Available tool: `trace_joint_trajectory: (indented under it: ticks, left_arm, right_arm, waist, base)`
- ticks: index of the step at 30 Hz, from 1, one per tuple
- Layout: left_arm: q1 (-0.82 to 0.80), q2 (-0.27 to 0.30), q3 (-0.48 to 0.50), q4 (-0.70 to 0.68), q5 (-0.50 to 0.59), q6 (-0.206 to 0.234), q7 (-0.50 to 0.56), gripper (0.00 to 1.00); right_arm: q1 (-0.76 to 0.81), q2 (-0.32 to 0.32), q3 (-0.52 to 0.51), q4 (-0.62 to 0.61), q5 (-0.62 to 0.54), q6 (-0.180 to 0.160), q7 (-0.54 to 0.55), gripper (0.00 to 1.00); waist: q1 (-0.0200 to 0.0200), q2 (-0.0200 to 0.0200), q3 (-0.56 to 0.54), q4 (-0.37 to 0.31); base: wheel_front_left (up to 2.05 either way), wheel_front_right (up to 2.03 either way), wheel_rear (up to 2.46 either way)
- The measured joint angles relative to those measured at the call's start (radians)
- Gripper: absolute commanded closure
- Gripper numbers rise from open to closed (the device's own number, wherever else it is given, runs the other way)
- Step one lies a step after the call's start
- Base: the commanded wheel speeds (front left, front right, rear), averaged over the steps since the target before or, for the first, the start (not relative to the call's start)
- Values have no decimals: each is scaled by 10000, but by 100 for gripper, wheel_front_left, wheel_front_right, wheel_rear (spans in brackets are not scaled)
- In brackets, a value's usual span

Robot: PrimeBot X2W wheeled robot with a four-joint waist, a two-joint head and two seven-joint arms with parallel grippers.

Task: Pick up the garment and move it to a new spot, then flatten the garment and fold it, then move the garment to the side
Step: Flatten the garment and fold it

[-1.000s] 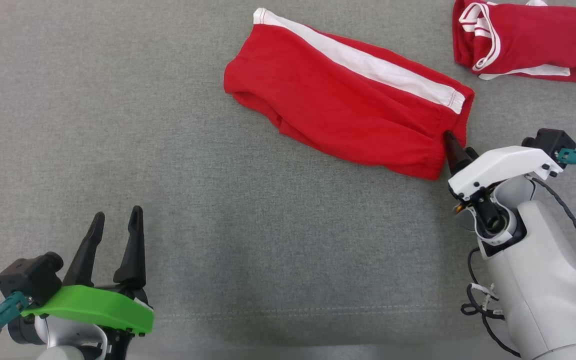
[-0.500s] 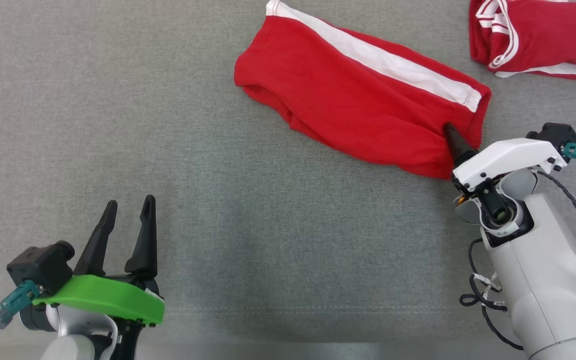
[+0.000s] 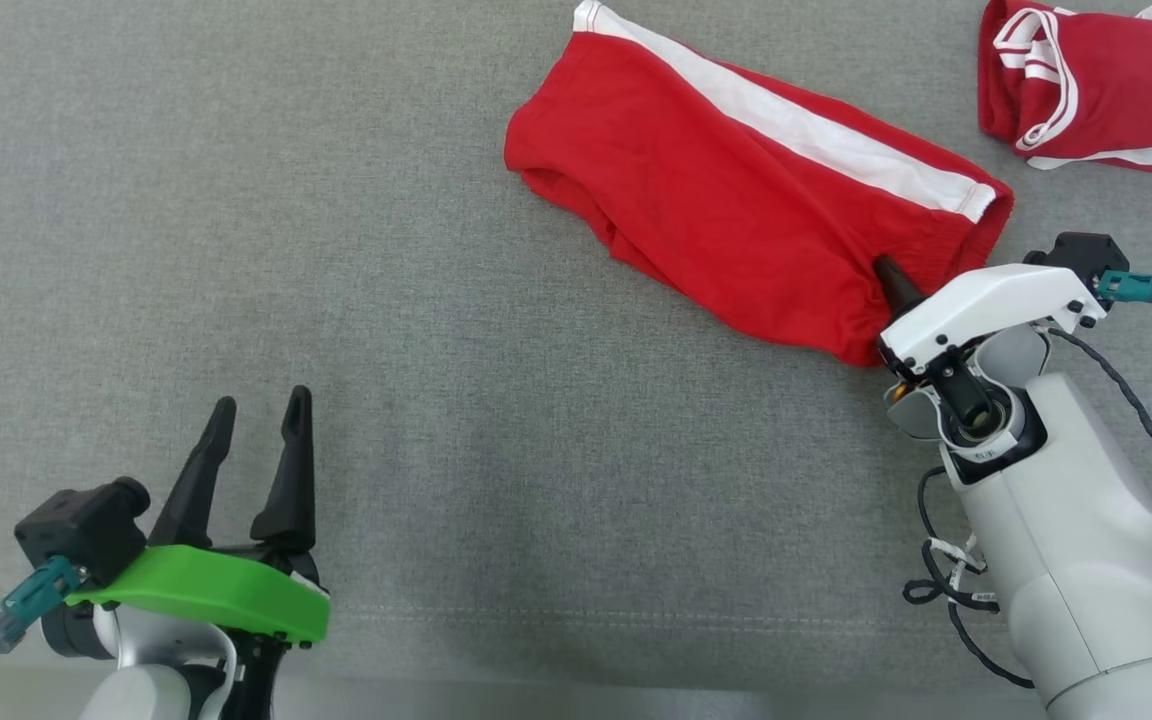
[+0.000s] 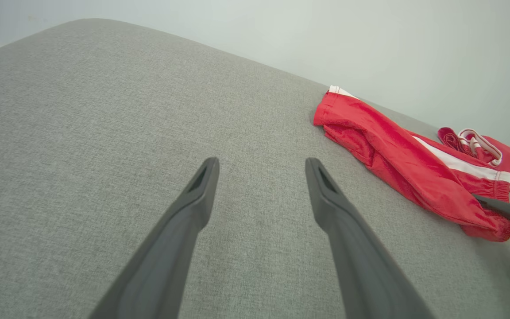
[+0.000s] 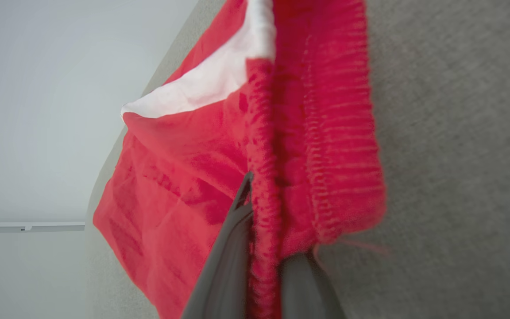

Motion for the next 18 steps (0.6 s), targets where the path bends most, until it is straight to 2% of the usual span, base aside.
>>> trace_joint_trajectory:
  ticks: [10, 18]
  left_arm:
    - [124, 46, 604, 35, -25, 6, -119, 0]
    - [317, 297, 840, -161, -38, 13, -174, 0]
  right_arm:
    - [-9, -69, 163, -142, -414, 0, 2, 100]
    - [18, -982, -437, -493, -441, 0, 209, 100]
  waist:
    - [0, 0, -205, -404]
    - [0, 0, -324, -1142]
  base:
    - [0, 0, 0]
    - [0, 0, 0]
